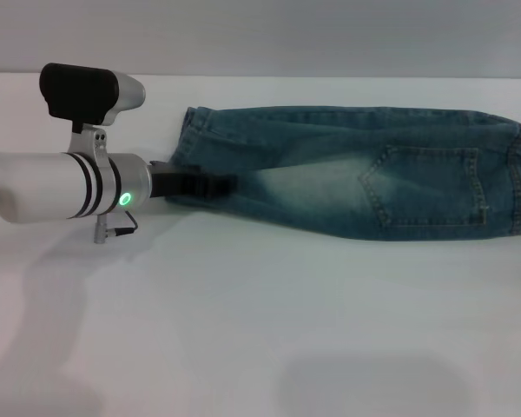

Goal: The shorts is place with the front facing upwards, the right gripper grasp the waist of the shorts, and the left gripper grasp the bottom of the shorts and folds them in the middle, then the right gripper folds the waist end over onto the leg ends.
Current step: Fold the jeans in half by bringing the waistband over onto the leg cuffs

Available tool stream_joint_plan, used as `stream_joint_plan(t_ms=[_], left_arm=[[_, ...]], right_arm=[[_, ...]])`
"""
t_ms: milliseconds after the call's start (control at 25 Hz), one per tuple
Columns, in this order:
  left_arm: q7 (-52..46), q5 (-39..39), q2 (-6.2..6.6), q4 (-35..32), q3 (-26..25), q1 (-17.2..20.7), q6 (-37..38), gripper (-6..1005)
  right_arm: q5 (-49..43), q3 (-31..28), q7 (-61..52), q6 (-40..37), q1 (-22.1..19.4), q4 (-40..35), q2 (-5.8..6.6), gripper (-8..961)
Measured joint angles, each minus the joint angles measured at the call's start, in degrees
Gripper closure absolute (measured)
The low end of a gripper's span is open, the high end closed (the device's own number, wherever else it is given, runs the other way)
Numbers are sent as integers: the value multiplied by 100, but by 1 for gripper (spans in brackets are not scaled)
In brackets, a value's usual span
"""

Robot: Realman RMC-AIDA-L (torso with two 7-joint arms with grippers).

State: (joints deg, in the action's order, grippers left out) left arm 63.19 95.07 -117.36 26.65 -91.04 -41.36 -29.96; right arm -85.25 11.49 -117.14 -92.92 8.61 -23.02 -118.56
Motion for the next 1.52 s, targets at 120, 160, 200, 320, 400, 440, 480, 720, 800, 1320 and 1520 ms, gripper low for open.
stream_joint_plan(t_ms=[120, 160, 200, 320, 400, 440, 480, 720, 800, 1320, 1520], left_arm=[[1, -4, 45, -72, -4, -7, 91, 290], [2, -6, 64, -97, -7, -7, 117, 291], [2, -7, 78, -120, -21, -8, 135, 291], [3, -7, 147, -184, -128, 18, 180, 290], [6, -5, 190, -198, -191, 48, 199, 290], [8, -3, 212, -202, -215, 62, 221, 290], [10, 2, 237, -206, -232, 79, 254, 290], [10, 16, 328, -218, -290, 147, 422, 290], [10, 18, 353, -220, -300, 176, 497, 289], [-16, 71, 155, 1789, -576, 1240, -63, 289], [-38, 478, -40, 2675, -559, 1515, -316, 289]], right_arm=[[0, 28, -8, 0, 26, 2, 0, 278], [0, 30, -8, 0, 34, 7, 0, 278], [-3, 32, -8, 0, 44, 12, 0, 278], [-31, 37, -8, 0, 83, 22, 0, 278], [-39, 42, -8, 0, 103, 28, 0, 278], [-40, 43, -8, 0, 110, 31, 0, 278], [-41, 45, -8, 0, 114, 32, 0, 278], [-51, 78, -11, -6, 146, 35, 0, 278], [-53, 101, -11, -7, 159, 35, 0, 279], [-72, 255, -79, 81, 182, -9, 1, 279], [-243, 274, -116, 306, 209, -10, 9, 278]])
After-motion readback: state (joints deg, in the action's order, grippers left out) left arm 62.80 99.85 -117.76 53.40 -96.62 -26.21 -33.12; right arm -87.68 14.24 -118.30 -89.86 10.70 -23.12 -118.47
